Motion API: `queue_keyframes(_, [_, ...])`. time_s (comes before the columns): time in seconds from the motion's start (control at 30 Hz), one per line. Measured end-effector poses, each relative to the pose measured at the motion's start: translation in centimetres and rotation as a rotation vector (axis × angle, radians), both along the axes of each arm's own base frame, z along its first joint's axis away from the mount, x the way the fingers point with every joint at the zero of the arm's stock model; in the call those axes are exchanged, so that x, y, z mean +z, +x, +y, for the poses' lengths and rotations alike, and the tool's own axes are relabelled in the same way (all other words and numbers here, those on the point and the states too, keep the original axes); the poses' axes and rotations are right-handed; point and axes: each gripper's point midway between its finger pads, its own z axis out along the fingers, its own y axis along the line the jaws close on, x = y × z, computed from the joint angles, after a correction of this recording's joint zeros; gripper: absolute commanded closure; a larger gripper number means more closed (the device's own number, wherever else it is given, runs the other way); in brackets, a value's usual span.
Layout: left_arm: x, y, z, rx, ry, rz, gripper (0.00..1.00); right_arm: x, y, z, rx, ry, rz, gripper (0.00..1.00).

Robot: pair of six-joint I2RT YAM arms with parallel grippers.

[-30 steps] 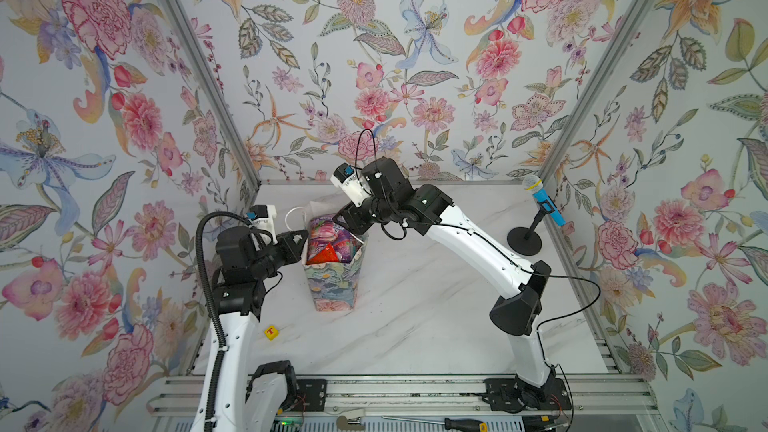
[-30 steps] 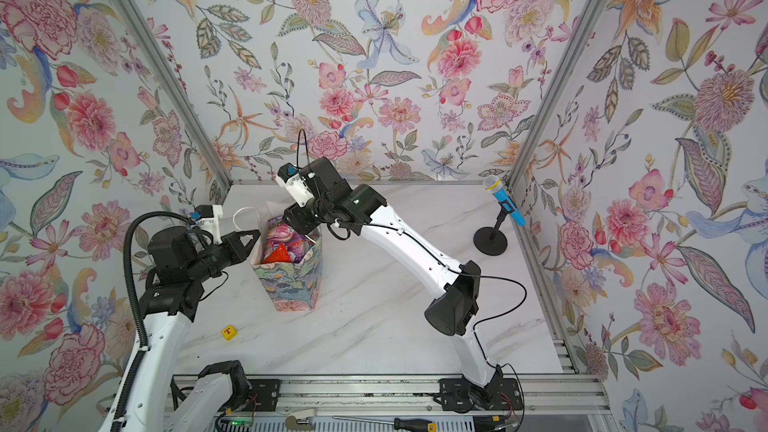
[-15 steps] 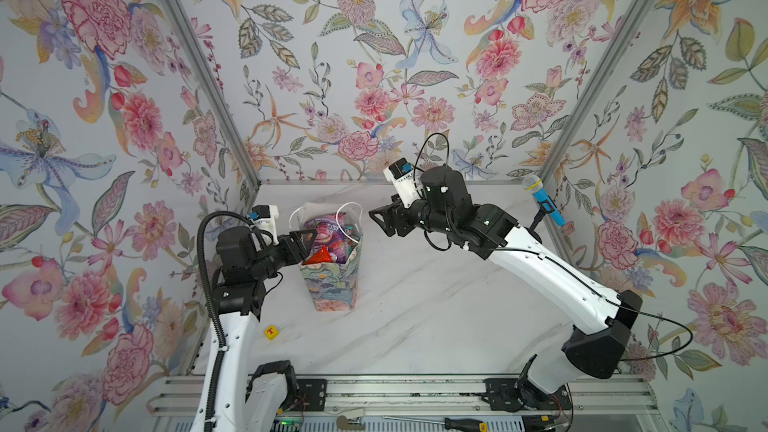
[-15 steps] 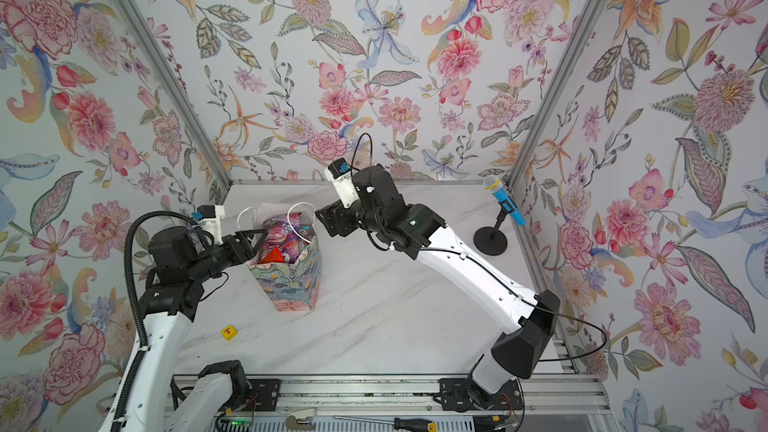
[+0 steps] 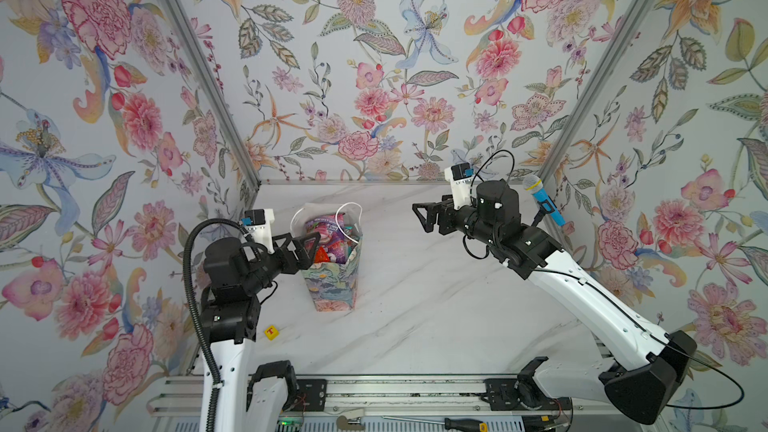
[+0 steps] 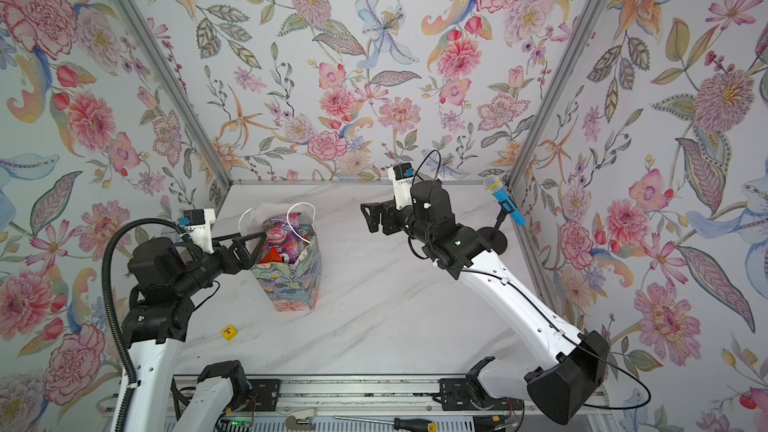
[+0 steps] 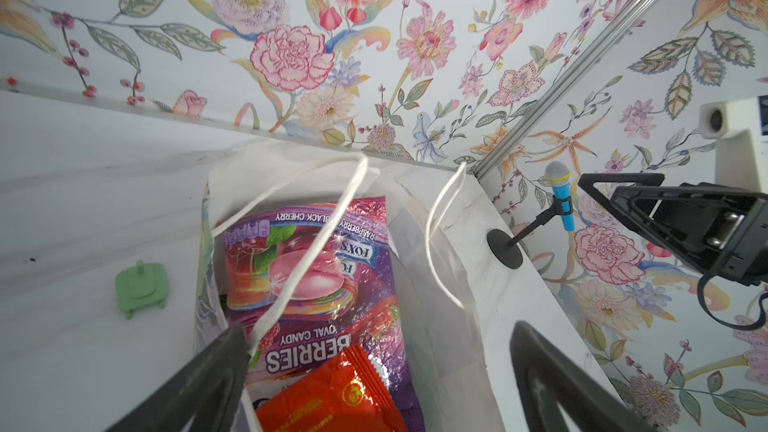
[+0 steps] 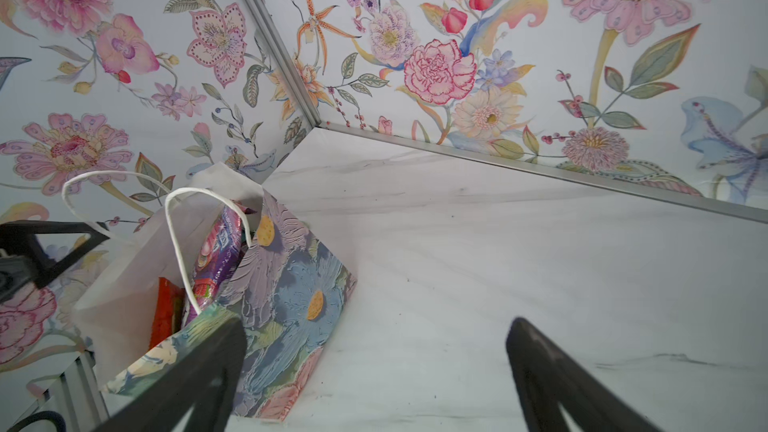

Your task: Place the snacks into the paper bag

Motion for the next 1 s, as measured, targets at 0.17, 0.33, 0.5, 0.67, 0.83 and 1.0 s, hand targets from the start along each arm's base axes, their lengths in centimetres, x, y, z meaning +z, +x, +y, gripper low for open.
queue_keyframes(0.17, [5.6,-1.6,0.8,0.076,0.017,-0.242,0.01,-1.9,0.8,-3.7,-0.107,-0.011,-0.003,0.01])
queue_keyframes(0.33, [10.2,-4.1,3.6,0.277,0.055,-0.474,0.01,-5.2,0.6,-7.2,-0.202,-0.036,-0.003,0.01])
queue_keyframes(0.5, [8.9,-4.2,8.0,0.545,0.097,-0.567,0.01,-9.5,0.3,-11.9,-0.323,-0.078,-0.018,0.01])
queue_keyframes(0.67, [1.9,-2.2,11.9,0.752,0.149,-0.486,0.01,-13.5,0.2,-16.2,-0.445,-0.145,-0.026,0.01])
queue_keyframes(0.83, [-3.7,-1.1,14.4,0.884,0.195,-0.396,0.01,-17.9,0.0,-20.5,-0.569,-0.221,-0.021,0.01])
queue_keyframes(1.0, [-11.6,-0.2,15.5,0.934,0.203,-0.305,0.01,-22.0,0.0,-23.7,-0.662,-0.287,-0.012,0.01])
